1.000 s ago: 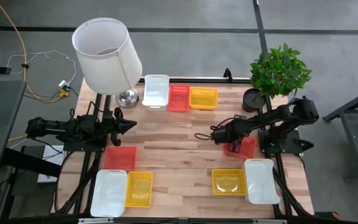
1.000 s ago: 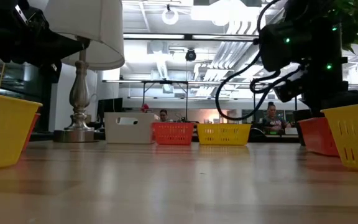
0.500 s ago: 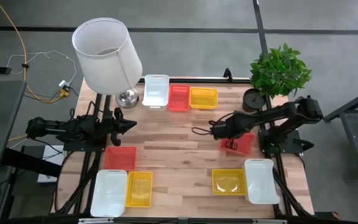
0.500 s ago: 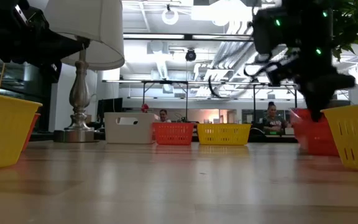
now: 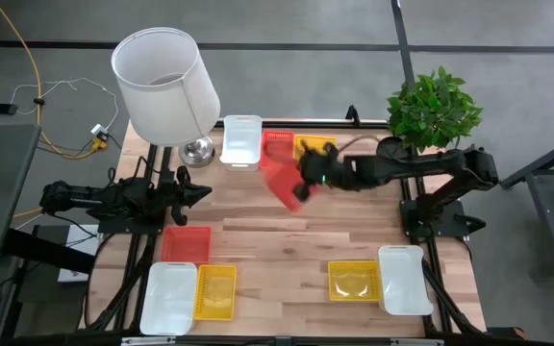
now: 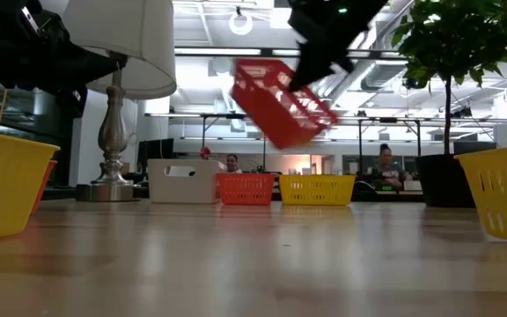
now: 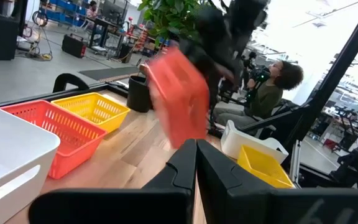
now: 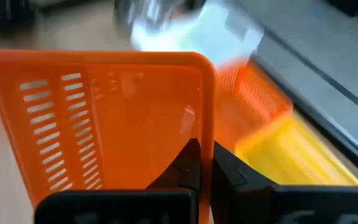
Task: Stack baskets by color
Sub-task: Stack the bottom right orange bin on the top orange bin
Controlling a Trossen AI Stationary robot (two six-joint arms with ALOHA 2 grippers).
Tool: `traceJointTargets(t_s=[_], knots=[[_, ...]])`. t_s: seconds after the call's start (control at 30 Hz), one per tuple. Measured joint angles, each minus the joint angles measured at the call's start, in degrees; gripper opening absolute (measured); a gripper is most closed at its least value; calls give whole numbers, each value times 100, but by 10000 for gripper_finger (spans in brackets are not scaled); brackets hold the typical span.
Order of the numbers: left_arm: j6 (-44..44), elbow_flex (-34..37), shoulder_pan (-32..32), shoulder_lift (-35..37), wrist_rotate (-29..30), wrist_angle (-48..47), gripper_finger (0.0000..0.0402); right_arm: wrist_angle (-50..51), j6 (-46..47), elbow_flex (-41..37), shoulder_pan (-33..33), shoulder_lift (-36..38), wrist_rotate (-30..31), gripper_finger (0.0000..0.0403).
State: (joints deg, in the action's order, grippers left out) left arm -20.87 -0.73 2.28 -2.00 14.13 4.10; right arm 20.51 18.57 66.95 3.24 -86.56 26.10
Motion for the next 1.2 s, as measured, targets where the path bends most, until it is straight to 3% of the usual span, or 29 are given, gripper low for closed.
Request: traceJointTargets(t_s=[0.13, 0.33, 0.5, 0.67, 0.97, 1.07, 1.2], knots=[[-12, 0, 0, 0, 0, 1, 1, -1493, 654, -367, 627, -2, -152, 0], [-8, 0, -2, 1, 0, 2, 1, -2490, 2043, -1002, 1563, -11, -447, 0], [-3, 0, -2, 0, 0, 2, 1, -2609, 2605, -1171, 2067, -91, -982, 0], [1, 0, -2, 2, 0, 4, 1, -3038, 2874, -1130, 2117, -533, -1399, 0], [0, 0, -2, 1, -2, 4, 1, -2483, 2757, -262, 2143, -1351, -1785, 0], [-10, 0, -3, 1, -62, -3, 1, -1644, 2640, 12, 2153, -1415, -1668, 0], [-12, 0, -4, 0, -217, -11, 1, -1400, 2640, 155, 2151, -1404, -1358, 0]])
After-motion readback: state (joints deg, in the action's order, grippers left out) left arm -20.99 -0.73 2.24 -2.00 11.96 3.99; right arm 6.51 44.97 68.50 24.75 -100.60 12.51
